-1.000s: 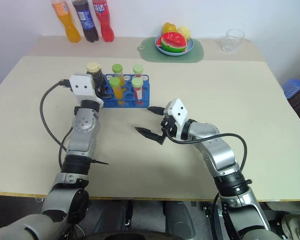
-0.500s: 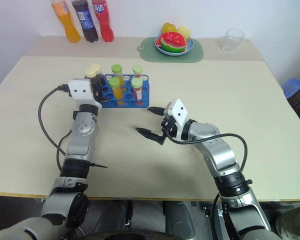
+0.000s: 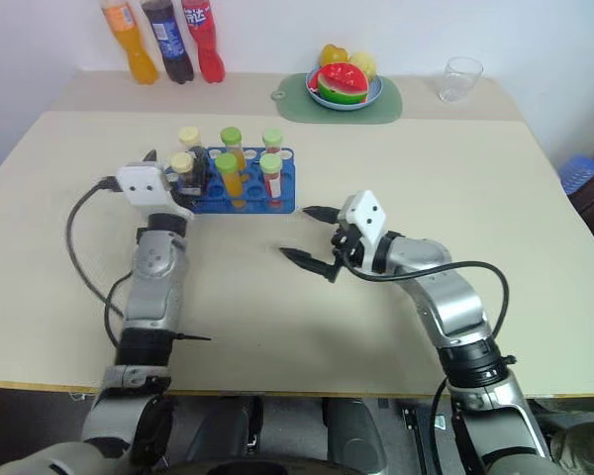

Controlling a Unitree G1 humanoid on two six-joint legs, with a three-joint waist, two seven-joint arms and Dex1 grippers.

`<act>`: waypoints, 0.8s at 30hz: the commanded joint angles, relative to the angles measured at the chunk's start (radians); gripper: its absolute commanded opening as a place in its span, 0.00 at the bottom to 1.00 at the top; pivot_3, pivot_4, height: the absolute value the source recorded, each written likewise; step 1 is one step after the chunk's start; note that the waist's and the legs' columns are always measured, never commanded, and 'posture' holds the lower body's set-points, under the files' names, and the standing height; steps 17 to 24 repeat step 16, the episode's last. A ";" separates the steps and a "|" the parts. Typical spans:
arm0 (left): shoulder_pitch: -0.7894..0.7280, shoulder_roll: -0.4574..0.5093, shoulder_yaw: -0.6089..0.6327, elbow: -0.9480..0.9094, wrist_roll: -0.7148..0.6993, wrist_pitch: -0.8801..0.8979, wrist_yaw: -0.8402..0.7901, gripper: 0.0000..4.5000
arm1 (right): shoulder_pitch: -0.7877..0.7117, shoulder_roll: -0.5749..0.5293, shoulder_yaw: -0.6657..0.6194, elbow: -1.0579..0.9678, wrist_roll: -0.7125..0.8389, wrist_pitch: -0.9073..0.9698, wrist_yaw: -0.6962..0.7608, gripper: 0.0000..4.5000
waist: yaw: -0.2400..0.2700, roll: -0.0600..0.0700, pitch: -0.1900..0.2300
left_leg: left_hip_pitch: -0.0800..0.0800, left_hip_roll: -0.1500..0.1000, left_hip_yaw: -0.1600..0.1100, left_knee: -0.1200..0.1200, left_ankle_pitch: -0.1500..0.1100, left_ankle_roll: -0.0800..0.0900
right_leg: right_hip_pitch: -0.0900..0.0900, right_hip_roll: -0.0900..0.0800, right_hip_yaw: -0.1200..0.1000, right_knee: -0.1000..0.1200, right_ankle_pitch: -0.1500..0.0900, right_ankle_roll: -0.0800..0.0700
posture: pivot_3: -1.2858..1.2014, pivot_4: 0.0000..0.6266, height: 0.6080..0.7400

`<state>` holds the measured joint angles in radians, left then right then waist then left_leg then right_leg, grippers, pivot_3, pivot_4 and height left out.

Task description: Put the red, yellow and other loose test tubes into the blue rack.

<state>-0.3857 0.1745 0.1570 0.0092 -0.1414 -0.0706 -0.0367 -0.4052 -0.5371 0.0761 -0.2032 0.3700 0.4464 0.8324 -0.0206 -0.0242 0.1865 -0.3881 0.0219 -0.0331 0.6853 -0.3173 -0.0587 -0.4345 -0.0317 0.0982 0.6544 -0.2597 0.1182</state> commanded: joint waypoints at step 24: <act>0.534 0.568 0.318 -0.391 -0.405 0.498 -0.610 0.92 | 0.168 -0.345 -0.394 0.179 0.054 -0.029 0.155 1.00 | 0.001 0.002 0.001 | 0.011 0.003 0.003 -0.002 -0.001 0.002 | 0.011 0.004 0.001 -0.005 -0.001 -0.001 | 0.52 0.24 0.95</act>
